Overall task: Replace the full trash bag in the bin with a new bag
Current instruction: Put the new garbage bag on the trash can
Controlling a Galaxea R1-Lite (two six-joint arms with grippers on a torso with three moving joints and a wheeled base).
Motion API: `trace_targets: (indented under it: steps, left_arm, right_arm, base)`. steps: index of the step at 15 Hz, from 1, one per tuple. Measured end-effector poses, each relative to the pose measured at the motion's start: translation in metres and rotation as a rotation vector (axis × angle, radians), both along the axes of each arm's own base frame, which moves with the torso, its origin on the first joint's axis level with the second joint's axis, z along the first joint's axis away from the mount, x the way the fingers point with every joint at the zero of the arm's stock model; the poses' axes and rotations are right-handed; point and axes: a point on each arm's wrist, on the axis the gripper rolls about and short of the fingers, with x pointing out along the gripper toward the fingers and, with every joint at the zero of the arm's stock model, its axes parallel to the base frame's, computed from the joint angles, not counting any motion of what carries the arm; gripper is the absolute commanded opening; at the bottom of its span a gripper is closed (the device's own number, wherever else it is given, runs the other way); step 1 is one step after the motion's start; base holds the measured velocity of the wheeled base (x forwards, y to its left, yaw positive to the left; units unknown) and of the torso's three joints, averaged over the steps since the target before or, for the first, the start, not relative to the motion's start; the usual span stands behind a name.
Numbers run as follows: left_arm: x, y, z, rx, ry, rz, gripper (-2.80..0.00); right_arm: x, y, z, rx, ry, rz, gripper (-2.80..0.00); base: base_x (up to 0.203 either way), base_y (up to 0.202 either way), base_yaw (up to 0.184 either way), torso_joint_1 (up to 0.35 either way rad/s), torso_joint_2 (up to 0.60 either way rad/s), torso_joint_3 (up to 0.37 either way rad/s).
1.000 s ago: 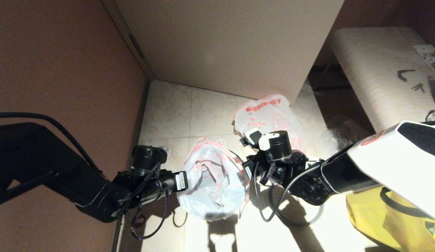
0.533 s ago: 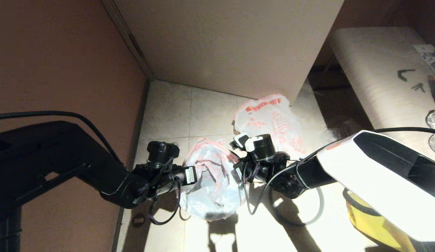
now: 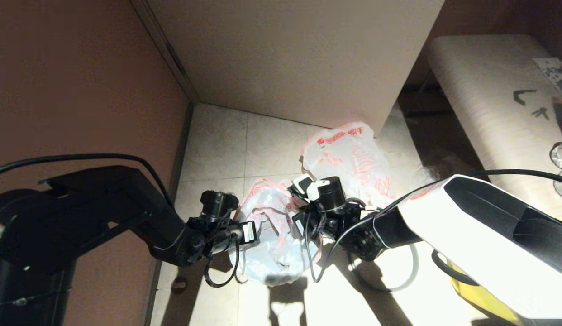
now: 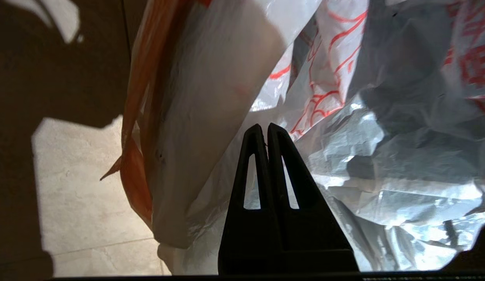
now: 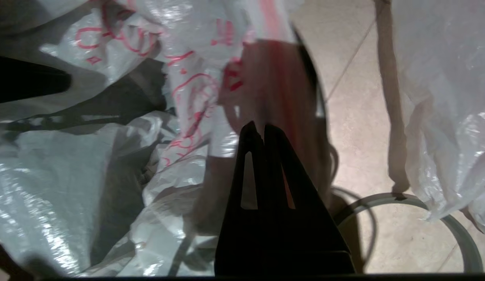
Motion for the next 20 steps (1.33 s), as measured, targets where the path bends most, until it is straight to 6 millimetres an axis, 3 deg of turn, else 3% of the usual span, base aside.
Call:
trace_targets:
  steps: [6, 14, 20]
  left_arm:
    - [0.004, 0.002, -0.005, 0.000, 0.007, 0.011, -2.80]
    - [0.004, 0.003, -0.007, 0.002, 0.011, 0.012, -2.80]
    - [0.005, 0.004, -0.009, 0.004, 0.015, 0.014, -2.80]
  right_arm:
    - [0.000, 0.005, -0.016, -0.020, 0.020, 0.009, -2.80]
    - [0.029, -0.011, -0.008, 0.013, -0.027, -0.051, -2.80]
    - [0.049, -0.020, -0.015, 0.008, -0.046, -0.082, -2.80]
  base:
    - [0.000, 0.000, 0.000, 0.000, 0.00, 0.000]
    - [0.000, 0.000, 0.000, 0.000, 0.00, 0.000]
    - [0.000, 0.000, 0.000, 0.000, 0.00, 0.000]
